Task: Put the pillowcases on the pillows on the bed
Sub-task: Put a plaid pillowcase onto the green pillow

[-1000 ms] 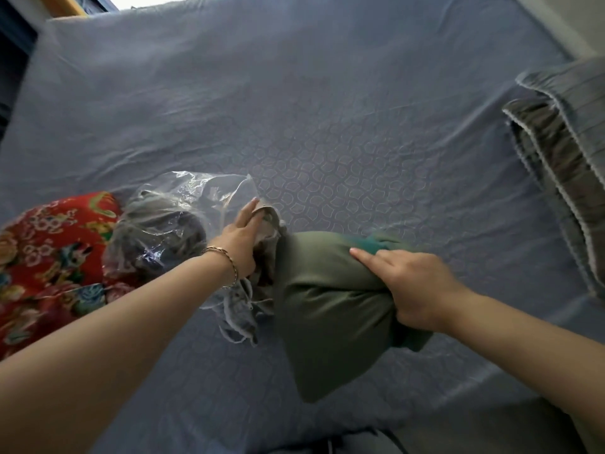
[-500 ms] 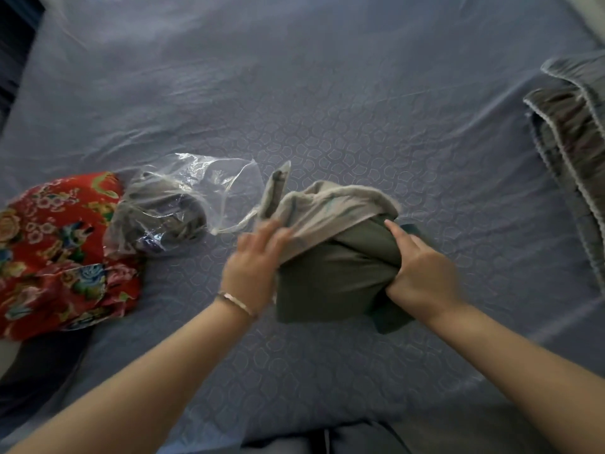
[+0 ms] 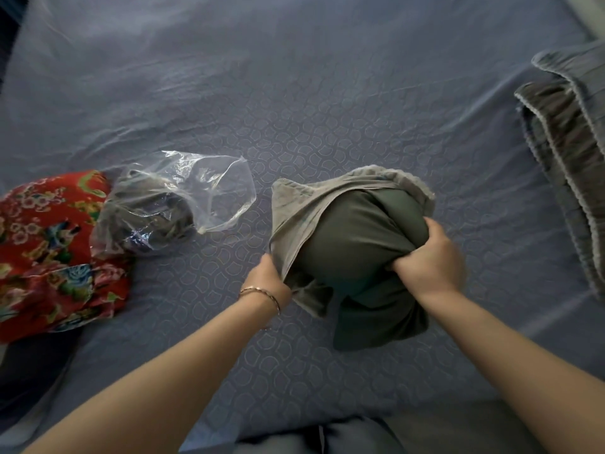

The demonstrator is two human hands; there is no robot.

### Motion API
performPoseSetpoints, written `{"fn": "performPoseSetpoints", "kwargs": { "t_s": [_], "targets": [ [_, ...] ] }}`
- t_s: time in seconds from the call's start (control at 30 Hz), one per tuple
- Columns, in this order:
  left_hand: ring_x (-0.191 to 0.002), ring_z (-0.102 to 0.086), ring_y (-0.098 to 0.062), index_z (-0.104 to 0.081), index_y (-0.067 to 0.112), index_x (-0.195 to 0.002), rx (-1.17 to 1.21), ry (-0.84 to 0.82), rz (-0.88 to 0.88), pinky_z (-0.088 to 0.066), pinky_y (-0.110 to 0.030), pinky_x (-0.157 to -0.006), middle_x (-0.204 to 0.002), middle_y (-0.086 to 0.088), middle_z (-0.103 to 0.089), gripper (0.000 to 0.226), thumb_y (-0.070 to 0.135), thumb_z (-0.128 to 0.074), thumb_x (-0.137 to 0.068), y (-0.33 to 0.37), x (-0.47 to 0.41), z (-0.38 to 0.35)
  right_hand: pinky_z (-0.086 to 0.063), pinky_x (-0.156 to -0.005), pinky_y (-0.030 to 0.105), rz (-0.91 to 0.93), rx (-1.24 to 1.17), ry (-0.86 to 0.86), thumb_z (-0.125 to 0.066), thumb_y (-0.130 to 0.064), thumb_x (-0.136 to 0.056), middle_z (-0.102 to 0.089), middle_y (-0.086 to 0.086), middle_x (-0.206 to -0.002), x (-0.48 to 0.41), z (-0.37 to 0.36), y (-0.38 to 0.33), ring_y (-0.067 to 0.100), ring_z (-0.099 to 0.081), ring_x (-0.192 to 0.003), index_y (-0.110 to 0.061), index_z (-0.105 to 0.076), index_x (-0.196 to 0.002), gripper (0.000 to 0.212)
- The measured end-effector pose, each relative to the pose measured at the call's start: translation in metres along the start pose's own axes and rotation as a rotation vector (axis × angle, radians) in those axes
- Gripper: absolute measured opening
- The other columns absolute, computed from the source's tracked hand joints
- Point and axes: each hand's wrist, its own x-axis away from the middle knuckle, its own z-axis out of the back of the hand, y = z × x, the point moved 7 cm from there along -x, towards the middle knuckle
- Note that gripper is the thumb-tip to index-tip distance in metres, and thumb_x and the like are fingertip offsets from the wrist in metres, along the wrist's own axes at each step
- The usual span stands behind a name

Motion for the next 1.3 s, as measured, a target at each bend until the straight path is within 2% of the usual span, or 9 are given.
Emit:
{"fn": "performPoseSetpoints", "kwargs": {
  "t_s": [0.1,0.2,0.3,0.4,0.6,0.8,1.07,1.17,1.3],
  "targets": [
    [-0.073,-0.047,-0.025,-0.048,0.01,-0.076,0.098,0.288,-0.408,-0.025,-0.027,-0.061,-0.078,-0.005,-0.05,0.012,-0.001,-0.052,-0.079,0.046,0.031,0.026,-0.047,-0.078,0.036,0.048,0.076,-0.07,-0.066,-0.012,-0.066,-0.061,0.011,-0.115,0.009,-0.012,0.003,0.036,-0.058,-0.1,-0.018,-0.04,-0.136,0.075],
    [-0.074,-0.045,-0.022,-0.05,0.01,-0.081,0.275,0.366,-0.297,-0.025,-0.026,-0.062,-0.08,-0.007,-0.052,0.01,0.0,-0.049,-0.081,0.052,0.019,0.044,-0.045,-0.083,0.035,0.172,0.132,-0.13,-0.063,-0.009,-0.071,-0.053,0.009,-0.128,0.023,-0.016,-0.006,0.034,-0.054,-0.11,-0.016,-0.036,-0.141,0.075],
    [-0.091,-0.054,-0.026,-0.043,0.009,-0.119,0.434,0.107,0.034,-0.043,-0.03,-0.076,-0.108,-0.012,-0.055,0.045,0.018,-0.057,-0.077,0.04,-0.013,0.027,-0.044,-0.082,0.032,0.339,0.21,-0.191,-0.058,-0.003,-0.071,-0.053,0.006,-0.124,0.041,-0.018,-0.021,0.029,-0.053,-0.11,-0.016,-0.034,-0.143,0.077],
    [-0.111,-0.052,-0.026,-0.042,0.014,-0.129,0.246,-0.11,0.008,-0.043,-0.034,-0.096,-0.125,-0.008,-0.05,0.079,0.045,-0.07,-0.062,0.043,-0.014,0.012,-0.043,-0.07,0.03,0.478,0.285,-0.169,-0.059,0.001,-0.067,-0.059,0.007,-0.109,0.05,-0.021,-0.029,0.031,-0.058,-0.098,-0.013,-0.043,-0.138,0.074],
    [-0.092,-0.055,-0.015,-0.049,0.023,-0.13,0.071,-0.135,-0.246,-0.04,-0.023,-0.082,-0.104,-0.002,-0.057,0.069,0.052,-0.07,-0.071,0.047,-0.008,0.017,-0.045,-0.043,0.029,0.602,0.374,-0.058,-0.07,0.005,-0.039,-0.063,0.007,-0.077,0.047,-0.021,-0.026,0.031,-0.063,-0.062,-0.004,-0.063,-0.11,0.073],
    [-0.077,-0.046,-0.016,-0.063,0.009,-0.083,0.303,0.135,-0.359,-0.034,-0.022,-0.07,-0.072,0.009,-0.048,0.007,0.016,-0.063,-0.085,0.049,-0.008,0.005,-0.046,-0.041,0.029,0.678,0.396,-0.085,-0.072,0.005,-0.034,-0.064,0.005,-0.075,0.052,-0.025,-0.029,0.029,-0.063,-0.06,-0.005,-0.065,-0.104,0.072],
    [-0.058,-0.04,-0.011,-0.049,0.016,-0.078,0.505,0.214,-0.37,-0.033,-0.025,-0.058,-0.06,0.007,-0.045,0.015,0.018,-0.053,-0.092,0.087,-0.021,0.036,-0.043,-0.042,0.021,0.965,0.422,-0.134,-0.074,0.0,-0.027,-0.063,0.002,-0.071,0.071,-0.025,-0.045,0.025,-0.061,-0.057,-0.009,-0.07,-0.096,0.07],
    [-0.053,-0.039,-0.007,-0.05,0.021,-0.078,0.303,0.038,-0.523,-0.033,-0.024,-0.054,-0.058,0.008,-0.046,0.015,0.022,-0.053,-0.092,0.137,-0.002,0.024,-0.045,-0.045,0.023,1.085,0.399,-0.18,-0.072,-0.003,-0.032,-0.063,0.004,-0.073,0.071,-0.022,-0.059,0.026,-0.062,-0.06,-0.009,-0.068,-0.097,0.065],
    [-0.076,-0.052,-0.014,-0.058,0.019,-0.09,0.213,0.075,-0.615,-0.038,-0.025,-0.076,-0.078,0.004,-0.059,0.016,0.033,-0.051,-0.09,0.137,0.009,0.023,-0.049,-0.058,0.029,0.821,0.193,-0.186,-0.068,0.001,-0.049,-0.066,0.006,-0.088,0.053,-0.001,-0.048,0.03,-0.065,-0.076,-0.014,-0.055,-0.108,0.062]
  ]
}}
